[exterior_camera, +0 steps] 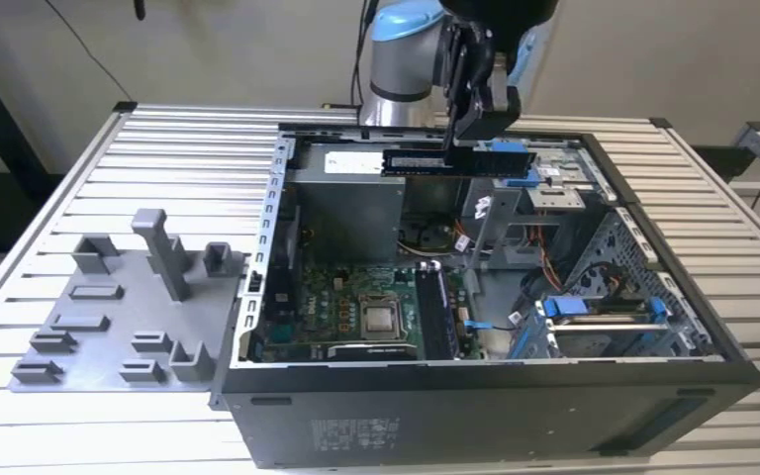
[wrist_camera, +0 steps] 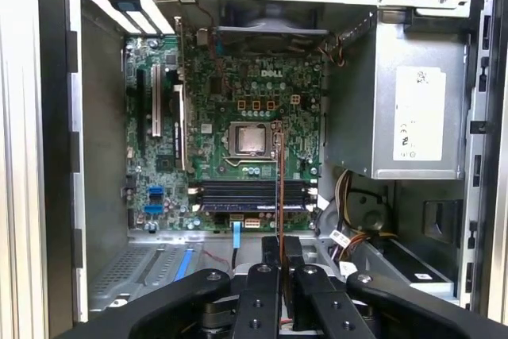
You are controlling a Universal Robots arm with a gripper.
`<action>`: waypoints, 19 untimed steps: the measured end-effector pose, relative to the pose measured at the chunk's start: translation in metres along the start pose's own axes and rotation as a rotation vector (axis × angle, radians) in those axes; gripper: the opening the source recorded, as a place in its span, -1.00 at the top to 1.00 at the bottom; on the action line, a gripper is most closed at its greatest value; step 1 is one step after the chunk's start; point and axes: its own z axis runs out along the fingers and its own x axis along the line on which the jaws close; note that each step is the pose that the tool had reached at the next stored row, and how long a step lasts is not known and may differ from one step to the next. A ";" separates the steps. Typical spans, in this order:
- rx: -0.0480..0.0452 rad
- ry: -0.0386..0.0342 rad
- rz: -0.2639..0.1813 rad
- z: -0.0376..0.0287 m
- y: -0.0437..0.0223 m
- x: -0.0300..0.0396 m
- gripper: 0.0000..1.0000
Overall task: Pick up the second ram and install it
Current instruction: 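Pick up the second ram and move it above second insertion slot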
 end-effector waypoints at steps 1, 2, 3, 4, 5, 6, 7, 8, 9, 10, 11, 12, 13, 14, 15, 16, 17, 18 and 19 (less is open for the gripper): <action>0.0000 0.0000 0.000 0.0000 0.0000 0.0000 0.73; 0.0000 0.0001 0.002 0.0001 0.0000 0.0000 0.73; 0.0005 0.0001 0.010 0.0002 0.0000 0.0000 0.73; 0.0013 0.0001 0.023 0.0004 0.0000 0.0000 0.73; 0.0022 -0.0001 0.039 0.0008 0.0000 0.0000 0.73; 0.0032 0.0001 0.057 0.0012 0.0000 0.0000 0.73; 0.0043 0.0001 0.076 0.0016 0.0000 0.0001 0.73; 0.0054 0.0000 0.095 0.0021 0.0000 0.0001 0.73; 0.0064 0.0001 0.113 0.0025 0.0000 0.0001 0.73; 0.0075 0.0001 0.131 0.0030 0.0000 0.0002 0.73; 0.0085 0.0001 0.148 0.0034 0.0000 0.0002 0.73; 0.0095 0.0001 0.166 0.0038 0.0000 0.0002 0.73; 0.0106 0.0000 0.184 0.0041 0.0000 0.0002 0.73; 0.0116 0.0000 0.202 0.0045 0.0000 0.0003 0.73; 0.0126 0.0001 0.220 0.0049 0.0000 0.0003 0.73; 0.0137 0.0000 0.239 0.0054 0.0000 0.0003 0.73; 0.0148 0.0000 0.258 0.0060 0.0000 0.0003 0.73; 0.0158 0.0000 0.276 0.0066 0.0000 0.0004 0.73; 0.0169 0.0000 0.294 0.0071 0.0000 0.0004 0.73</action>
